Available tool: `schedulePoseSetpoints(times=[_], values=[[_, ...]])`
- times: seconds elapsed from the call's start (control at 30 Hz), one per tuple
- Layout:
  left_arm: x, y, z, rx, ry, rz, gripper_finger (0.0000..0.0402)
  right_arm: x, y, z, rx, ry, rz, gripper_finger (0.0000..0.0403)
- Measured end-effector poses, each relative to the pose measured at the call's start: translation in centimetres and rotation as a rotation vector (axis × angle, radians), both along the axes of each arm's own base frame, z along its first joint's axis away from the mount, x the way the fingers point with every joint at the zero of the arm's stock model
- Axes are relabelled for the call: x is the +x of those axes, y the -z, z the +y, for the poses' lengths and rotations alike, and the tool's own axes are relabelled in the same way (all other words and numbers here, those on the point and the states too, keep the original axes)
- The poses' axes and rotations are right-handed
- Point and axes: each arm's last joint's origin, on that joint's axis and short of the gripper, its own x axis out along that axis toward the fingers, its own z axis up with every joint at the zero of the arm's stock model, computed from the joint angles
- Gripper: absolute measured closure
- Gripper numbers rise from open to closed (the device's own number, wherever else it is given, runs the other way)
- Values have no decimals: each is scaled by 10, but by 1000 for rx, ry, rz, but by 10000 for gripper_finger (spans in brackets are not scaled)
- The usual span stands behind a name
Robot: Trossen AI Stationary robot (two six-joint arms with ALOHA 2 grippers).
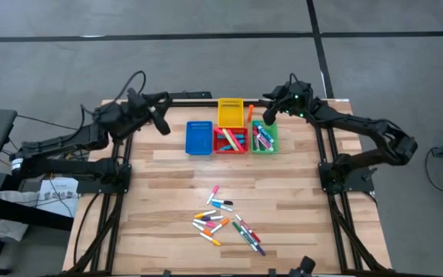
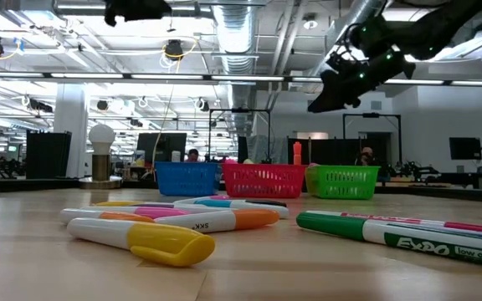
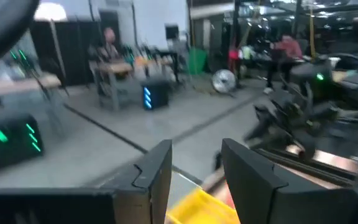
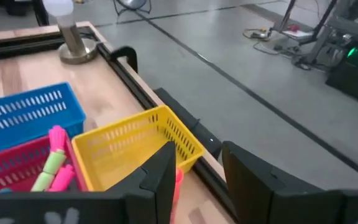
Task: Pick & Place Markers
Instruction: Put the large orange highlighter pen into the red bin
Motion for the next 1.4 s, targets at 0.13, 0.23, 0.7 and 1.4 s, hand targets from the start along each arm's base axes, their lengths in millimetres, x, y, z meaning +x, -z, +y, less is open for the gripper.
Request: schedulePoseSetpoints(times=[0.13, 0.23, 0.7, 1.4], values=[[-3, -9, 6, 151, -53, 17, 262, 3, 0, 2, 18, 49, -22, 282], [-6, -16, 11, 203, -92, -12, 262, 4, -4, 4, 43, 119, -78, 282], [14, -3, 27, 96, -26, -45, 262, 7, 18, -9, 170, 42, -61, 257], [13, 4, 50, 35, -23, -56, 262, 15, 43, -20, 113, -77, 39, 168]])
